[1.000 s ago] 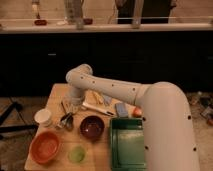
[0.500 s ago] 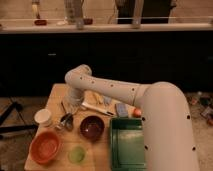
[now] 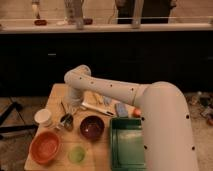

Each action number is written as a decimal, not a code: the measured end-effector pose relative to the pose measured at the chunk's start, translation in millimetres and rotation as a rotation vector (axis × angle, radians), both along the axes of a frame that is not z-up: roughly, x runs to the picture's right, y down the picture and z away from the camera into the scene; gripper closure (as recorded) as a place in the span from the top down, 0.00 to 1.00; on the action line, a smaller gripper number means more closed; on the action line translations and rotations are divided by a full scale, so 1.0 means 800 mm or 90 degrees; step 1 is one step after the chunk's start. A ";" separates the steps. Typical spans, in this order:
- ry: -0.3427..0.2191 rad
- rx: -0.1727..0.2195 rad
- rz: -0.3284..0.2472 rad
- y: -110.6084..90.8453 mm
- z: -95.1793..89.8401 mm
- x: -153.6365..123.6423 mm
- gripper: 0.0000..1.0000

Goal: Place fork in metal cup

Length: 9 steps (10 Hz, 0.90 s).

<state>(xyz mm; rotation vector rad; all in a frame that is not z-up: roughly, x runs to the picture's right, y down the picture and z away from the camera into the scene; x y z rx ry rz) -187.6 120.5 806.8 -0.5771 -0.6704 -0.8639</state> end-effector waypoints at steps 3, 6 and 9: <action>0.000 0.000 0.000 0.000 0.000 0.000 0.46; 0.000 0.000 0.000 0.000 0.000 0.000 0.75; 0.000 0.000 0.001 0.000 0.000 0.000 0.80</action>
